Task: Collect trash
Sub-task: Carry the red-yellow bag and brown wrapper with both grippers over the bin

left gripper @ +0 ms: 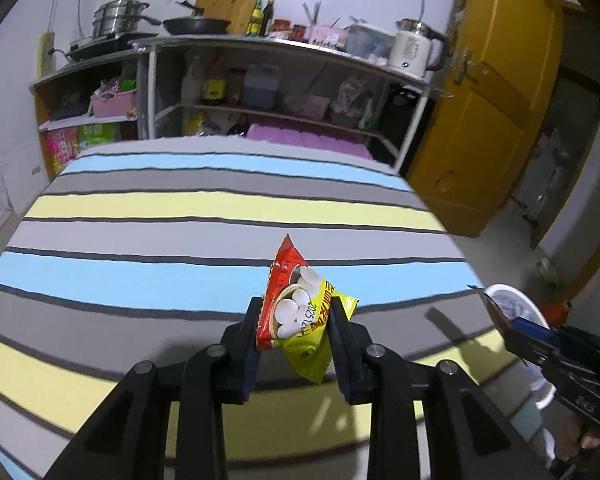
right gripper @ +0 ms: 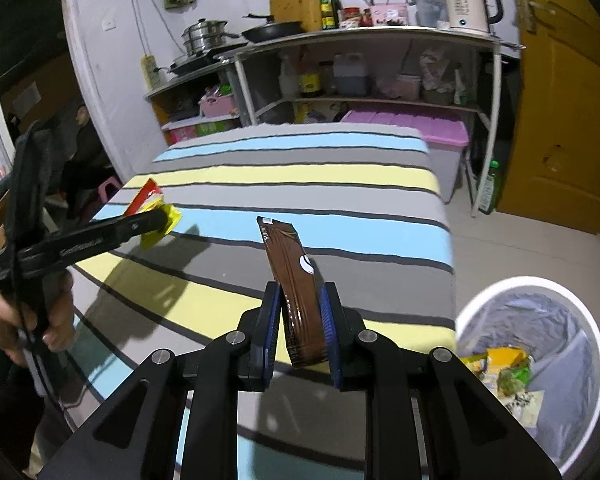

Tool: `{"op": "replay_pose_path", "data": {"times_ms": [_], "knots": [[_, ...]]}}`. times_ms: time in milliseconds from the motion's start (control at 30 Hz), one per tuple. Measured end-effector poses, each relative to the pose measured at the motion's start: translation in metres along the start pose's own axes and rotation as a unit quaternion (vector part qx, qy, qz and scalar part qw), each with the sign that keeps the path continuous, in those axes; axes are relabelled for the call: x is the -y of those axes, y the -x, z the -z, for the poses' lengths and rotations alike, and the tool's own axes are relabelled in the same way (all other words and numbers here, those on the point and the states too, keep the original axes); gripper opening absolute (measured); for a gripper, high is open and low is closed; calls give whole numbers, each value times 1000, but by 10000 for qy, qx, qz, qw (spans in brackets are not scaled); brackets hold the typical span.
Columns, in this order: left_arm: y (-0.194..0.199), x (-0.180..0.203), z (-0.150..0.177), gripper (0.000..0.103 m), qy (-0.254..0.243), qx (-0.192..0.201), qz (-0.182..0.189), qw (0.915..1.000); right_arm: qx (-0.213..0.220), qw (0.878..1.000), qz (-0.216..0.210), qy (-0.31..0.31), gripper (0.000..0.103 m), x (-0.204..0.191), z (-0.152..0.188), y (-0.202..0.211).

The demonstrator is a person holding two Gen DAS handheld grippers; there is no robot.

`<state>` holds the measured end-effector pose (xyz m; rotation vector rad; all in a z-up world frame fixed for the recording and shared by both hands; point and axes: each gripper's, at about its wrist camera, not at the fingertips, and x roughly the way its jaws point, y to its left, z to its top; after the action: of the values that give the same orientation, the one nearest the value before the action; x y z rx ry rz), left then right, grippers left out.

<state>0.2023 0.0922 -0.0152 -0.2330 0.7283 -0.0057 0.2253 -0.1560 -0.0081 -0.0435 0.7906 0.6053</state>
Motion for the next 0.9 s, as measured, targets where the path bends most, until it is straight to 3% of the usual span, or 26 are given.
{"op": "replay_pose_path", "data": {"times_ms": [433, 900], "knots": [[51, 72, 10, 31, -494, 301, 541, 9969, 412, 9979, 397, -292, 21, 15, 18, 66], [51, 146, 15, 31, -1011, 248, 1025, 9893, 656, 9926, 826, -600, 21, 47, 35, 113]]}}
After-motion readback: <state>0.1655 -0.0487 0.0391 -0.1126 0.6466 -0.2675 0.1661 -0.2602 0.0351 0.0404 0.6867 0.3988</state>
